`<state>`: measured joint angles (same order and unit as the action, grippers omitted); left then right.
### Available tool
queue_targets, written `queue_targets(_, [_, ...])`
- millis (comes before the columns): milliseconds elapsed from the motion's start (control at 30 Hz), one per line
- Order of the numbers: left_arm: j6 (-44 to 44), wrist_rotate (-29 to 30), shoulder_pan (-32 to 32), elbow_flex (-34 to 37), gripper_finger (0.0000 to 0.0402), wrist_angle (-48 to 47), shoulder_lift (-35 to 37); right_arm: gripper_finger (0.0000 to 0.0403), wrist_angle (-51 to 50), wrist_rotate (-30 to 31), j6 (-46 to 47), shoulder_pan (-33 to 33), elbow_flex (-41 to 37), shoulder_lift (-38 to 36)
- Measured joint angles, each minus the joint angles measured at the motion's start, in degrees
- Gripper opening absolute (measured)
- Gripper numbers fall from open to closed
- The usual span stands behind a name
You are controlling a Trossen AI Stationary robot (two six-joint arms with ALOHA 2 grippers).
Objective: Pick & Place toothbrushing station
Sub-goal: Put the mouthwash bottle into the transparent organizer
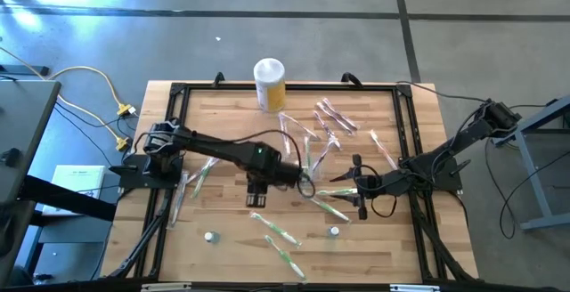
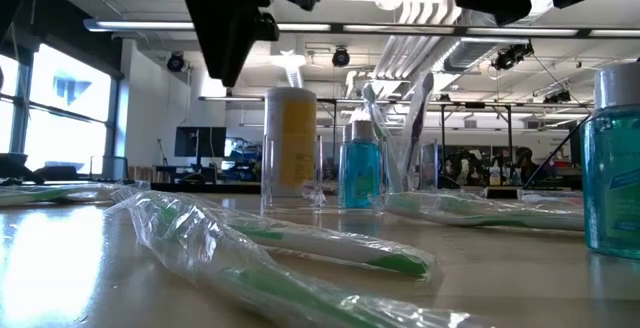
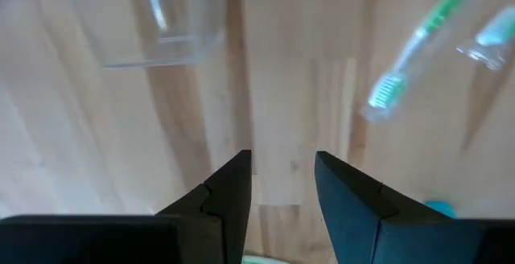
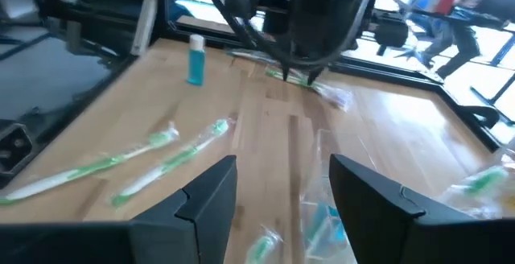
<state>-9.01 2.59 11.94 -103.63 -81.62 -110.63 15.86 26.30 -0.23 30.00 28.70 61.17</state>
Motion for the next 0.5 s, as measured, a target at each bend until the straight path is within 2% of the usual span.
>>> queue_targets(133, [-0.5, 0.0, 3.3, 0.0, 0.0131, 0.1, 0.0, 0.0192, -1.6, -4.4, 0.3, 0.6, 2.5, 0.0])
queue_targets(233, [-1.2, 0.0, 5.4, 0.0, 0.0131, 0.1, 0.0, 0.0192, -6.0, -4.6, 0.3, 1.7, 5.7, 0.1])
queue_targets(333, [-2.5, 2.0, 7.2, 0.0, 0.0131, -0.1, -0.1, 0.0192, -12.2, -3.8, 1.5, 3.0, 9.2, 0.1])
queue_targets(500, [-6.1, 5.8, 9.4, 0.0, 0.0131, -2.4, -0.1, 0.0192, -26.9, -3.8, 10.2, 4.9, 15.7, 1.4])
